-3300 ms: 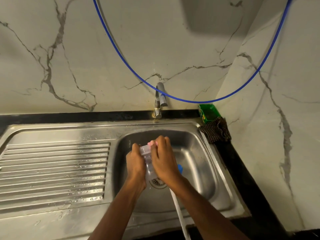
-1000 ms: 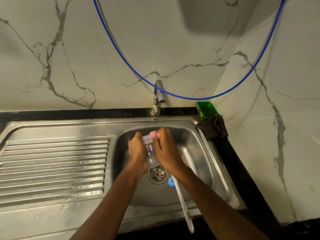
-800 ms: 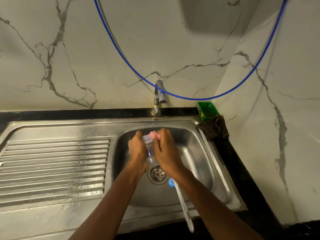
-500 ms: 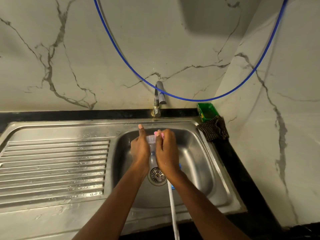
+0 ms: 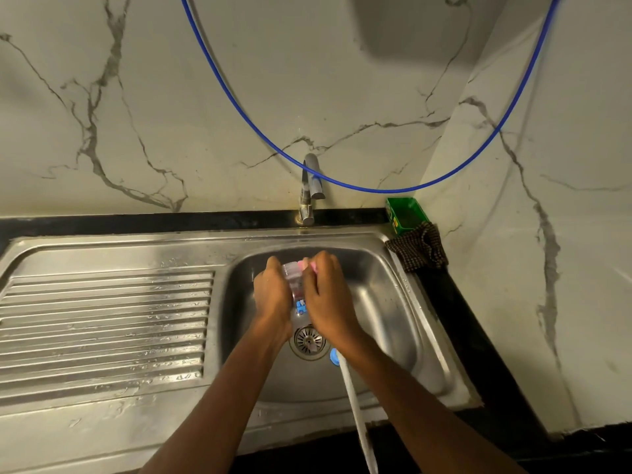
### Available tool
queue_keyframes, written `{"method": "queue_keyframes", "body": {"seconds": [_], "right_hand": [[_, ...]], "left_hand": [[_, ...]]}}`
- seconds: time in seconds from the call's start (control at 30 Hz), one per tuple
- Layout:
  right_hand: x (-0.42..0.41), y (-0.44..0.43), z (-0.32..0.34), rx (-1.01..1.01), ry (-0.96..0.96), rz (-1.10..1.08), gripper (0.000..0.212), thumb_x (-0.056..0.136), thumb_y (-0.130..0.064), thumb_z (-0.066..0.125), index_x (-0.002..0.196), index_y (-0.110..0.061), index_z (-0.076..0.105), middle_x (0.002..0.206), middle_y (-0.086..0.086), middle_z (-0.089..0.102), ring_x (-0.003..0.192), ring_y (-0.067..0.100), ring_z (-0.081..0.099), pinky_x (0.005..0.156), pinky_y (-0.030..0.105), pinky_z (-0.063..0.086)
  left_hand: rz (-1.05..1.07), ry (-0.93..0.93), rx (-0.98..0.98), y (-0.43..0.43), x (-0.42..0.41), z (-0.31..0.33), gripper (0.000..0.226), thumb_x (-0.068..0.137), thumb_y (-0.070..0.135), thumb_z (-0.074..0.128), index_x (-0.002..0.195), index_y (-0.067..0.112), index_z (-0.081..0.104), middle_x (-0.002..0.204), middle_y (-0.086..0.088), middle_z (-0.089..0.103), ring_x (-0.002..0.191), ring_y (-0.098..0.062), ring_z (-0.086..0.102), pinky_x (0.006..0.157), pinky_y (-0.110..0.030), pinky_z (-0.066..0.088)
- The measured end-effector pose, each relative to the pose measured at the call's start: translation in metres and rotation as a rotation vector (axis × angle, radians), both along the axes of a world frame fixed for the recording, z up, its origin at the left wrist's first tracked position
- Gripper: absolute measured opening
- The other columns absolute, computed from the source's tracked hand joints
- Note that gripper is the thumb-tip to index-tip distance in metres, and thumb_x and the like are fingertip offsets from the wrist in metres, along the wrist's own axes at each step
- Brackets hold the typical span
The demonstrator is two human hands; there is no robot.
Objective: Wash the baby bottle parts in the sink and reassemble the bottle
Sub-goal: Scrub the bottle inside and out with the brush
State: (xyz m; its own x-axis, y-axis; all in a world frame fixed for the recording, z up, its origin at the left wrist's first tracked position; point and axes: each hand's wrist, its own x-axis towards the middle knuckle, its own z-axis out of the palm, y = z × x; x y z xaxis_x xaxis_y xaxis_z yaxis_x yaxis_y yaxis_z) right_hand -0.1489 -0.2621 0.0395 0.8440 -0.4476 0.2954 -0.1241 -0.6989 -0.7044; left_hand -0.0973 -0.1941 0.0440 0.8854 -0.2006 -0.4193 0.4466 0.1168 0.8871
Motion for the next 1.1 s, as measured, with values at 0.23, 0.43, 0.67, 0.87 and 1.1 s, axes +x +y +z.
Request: {"method": "queue_keyframes", "body": {"seconds": [0.23, 0.43, 0.67, 0.87, 1.1], "right_hand": [[-0.002, 0.001, 0.009, -0.042, -0.087, 0.083, 0.027, 0.098, -0.036, 0.038, 0.101, -0.012, 0.049, 0.098, 0.004, 0.051, 0.087, 0.013, 0.052, 0.070, 0.018, 0.041], [0.001, 0.000, 0.009, 0.089, -0.074, 0.046, 0.017, 0.099, -0.033, 0.040, 0.093, -0.018, 0.044, 0.090, 0.006, 0.053, 0.079, 0.018, 0.057, 0.064, 0.026, 0.047], [0.009, -0.007, 0.008, 0.248, -0.038, -0.044, 0.021, 0.100, -0.035, 0.040, 0.103, -0.016, 0.049, 0.100, 0.006, 0.057, 0.087, 0.019, 0.061, 0.074, 0.045, 0.055], [0.012, -0.001, 0.011, 0.027, -0.074, -0.148, 0.017, 0.099, -0.026, 0.044, 0.107, -0.013, 0.052, 0.097, 0.001, 0.053, 0.087, 0.014, 0.054, 0.065, 0.022, 0.041], [0.017, 0.009, 0.017, -0.130, 0.072, -0.159, 0.030, 0.099, -0.033, 0.038, 0.120, -0.015, 0.049, 0.114, 0.005, 0.051, 0.101, 0.016, 0.049, 0.071, 0.021, 0.032]], "left_hand": [[-0.017, -0.004, -0.049, -0.001, 0.001, 0.004, 0.036, 0.098, 0.032, 0.038, 0.093, 0.007, 0.064, 0.085, -0.017, 0.065, 0.081, -0.026, 0.064, 0.070, -0.034, 0.053], [-0.010, -0.030, -0.092, 0.003, 0.000, 0.006, 0.041, 0.101, 0.034, 0.034, 0.087, 0.010, 0.063, 0.085, -0.015, 0.070, 0.078, -0.022, 0.068, 0.072, -0.034, 0.056], [0.104, -0.031, -0.146, -0.001, 0.002, 0.013, 0.044, 0.095, 0.051, 0.049, 0.095, 0.011, 0.067, 0.078, -0.003, 0.074, 0.065, -0.011, 0.071, 0.057, -0.024, 0.052], [0.175, -0.094, 0.071, -0.011, 0.003, 0.011, 0.069, 0.081, 0.079, 0.037, 0.079, 0.015, 0.061, 0.071, -0.002, 0.063, 0.066, -0.013, 0.059, 0.068, -0.032, 0.047], [0.056, -0.027, -0.008, -0.004, 0.001, 0.008, 0.046, 0.096, 0.054, 0.045, 0.083, 0.019, 0.071, 0.082, -0.004, 0.076, 0.080, -0.016, 0.071, 0.076, -0.035, 0.055]]}}
